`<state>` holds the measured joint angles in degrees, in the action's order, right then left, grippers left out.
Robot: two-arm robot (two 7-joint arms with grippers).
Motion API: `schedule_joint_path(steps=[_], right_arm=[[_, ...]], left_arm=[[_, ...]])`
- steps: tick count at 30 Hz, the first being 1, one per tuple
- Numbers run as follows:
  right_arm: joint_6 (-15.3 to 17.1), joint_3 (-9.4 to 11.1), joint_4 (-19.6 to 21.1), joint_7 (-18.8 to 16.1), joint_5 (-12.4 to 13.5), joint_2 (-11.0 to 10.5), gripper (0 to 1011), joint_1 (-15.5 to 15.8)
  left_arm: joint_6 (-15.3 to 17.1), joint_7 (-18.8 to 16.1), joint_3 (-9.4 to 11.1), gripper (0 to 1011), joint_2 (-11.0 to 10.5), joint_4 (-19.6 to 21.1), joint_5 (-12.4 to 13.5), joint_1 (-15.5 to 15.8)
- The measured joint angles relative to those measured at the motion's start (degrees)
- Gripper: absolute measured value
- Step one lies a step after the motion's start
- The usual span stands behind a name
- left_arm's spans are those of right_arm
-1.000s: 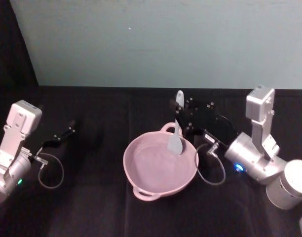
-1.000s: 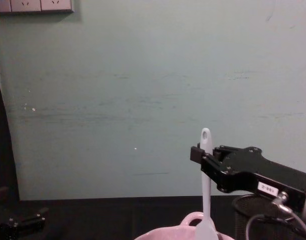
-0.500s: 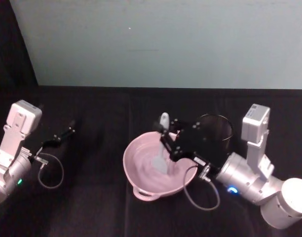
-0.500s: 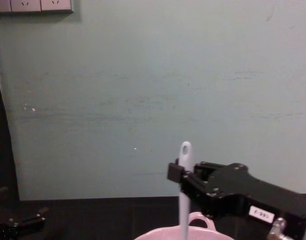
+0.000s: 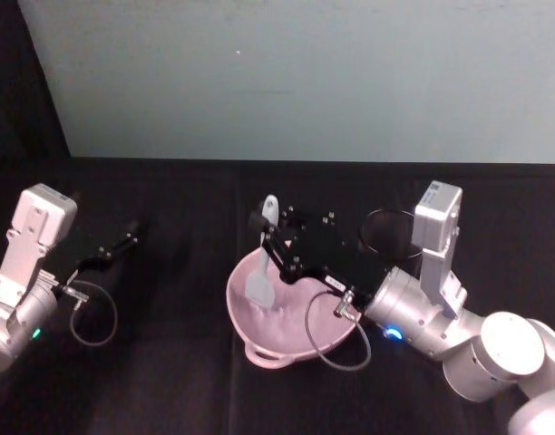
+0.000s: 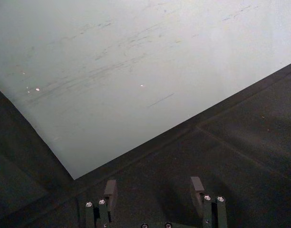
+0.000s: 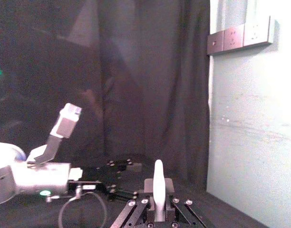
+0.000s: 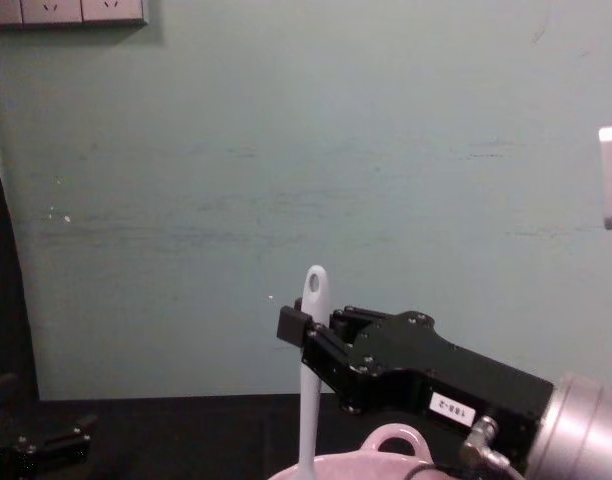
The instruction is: Use the one hand to pick up the spoon and stir the clear water in the bowl.
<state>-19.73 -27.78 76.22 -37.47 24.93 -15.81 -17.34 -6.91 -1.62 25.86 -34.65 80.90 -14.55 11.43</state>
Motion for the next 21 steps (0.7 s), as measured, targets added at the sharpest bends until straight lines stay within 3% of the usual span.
schedule_joint_path(steps=[10, 21], right_arm=[[-2.6, 1.7, -6.7, 1.8, -1.2, 1.8, 118, -3.8], [-0.9, 4.6, -5.7, 4.9, -2.6, 0.0, 118, -2.8]], left_arm=[[0.0, 0.0, 0.0, 1005, 0.0, 0.0, 0.0, 0.0], [0.0, 0.0, 0.0, 1005, 0.0, 0.0, 0.0, 0.0]])
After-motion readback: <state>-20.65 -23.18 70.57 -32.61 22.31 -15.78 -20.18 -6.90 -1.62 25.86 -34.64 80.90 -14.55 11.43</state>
